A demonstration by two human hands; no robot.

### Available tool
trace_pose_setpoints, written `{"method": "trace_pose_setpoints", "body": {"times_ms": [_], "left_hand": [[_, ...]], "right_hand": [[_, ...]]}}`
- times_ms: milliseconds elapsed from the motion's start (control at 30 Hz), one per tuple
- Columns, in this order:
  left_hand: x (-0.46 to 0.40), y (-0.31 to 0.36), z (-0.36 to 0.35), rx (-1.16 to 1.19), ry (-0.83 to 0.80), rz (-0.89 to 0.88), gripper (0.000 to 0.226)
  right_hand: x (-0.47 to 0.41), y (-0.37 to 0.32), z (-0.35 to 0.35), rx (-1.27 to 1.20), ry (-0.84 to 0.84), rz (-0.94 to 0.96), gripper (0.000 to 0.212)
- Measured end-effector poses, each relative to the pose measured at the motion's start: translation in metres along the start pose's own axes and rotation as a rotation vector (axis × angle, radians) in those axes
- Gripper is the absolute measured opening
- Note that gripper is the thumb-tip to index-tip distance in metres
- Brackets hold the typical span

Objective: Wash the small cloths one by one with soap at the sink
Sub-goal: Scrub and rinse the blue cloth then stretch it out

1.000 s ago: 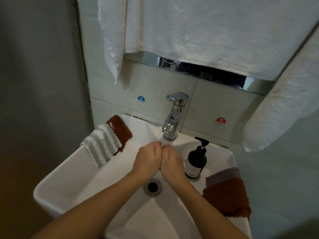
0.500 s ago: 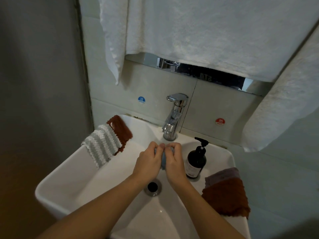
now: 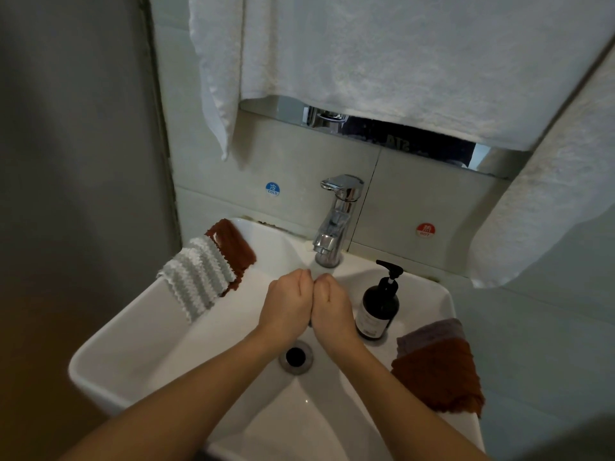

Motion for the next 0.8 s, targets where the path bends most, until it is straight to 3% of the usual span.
{"method": "trace_pose_setpoints", "body": {"times_ms": [233,400,467,567,667,800], "left_hand": [[-0.001,-0.004,-0.002,-0.046,-0.012,-0.034,0.043],[-0.004,-0.012,-0.002,-0.075,-0.137,-0.002,0.038],[-0.008,-0.016,0.003,-0.046,-0.207,0.128,0.032],[-0.017,-0.02,0.013,-0.038,-0.341,0.335,0.041],[-0.028,-0.02,0.025,-0.179,-0.427,0.255,0.041],[-0.036,-0.026,0.04,-0.101,-0.501,0.191,0.025]], "right_hand": [[-0.003,0.007,-0.003,0.025,0.022,-0.075,0.029],[0.002,0.011,-0.003,-0.015,-0.04,-0.146,0.024],[0.001,0.013,0.002,-0.039,-0.13,-0.192,0.025],[-0.005,0.011,0.013,0.028,-0.222,-0.189,0.022],[-0.011,0.01,0.026,0.127,-0.243,-0.168,0.03],[-0.013,0.003,0.037,0.25,-0.282,-0.085,0.034]]}}
Point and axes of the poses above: each hand's wrist, its own x-axis away from the middle knuckle, its own z-axis out of the back of the hand, y = z × x, the point moved 3 cm from there along -x, towards the middle knuckle, and after that the axes turned 11 degrees about y, right-handed, at the moved point
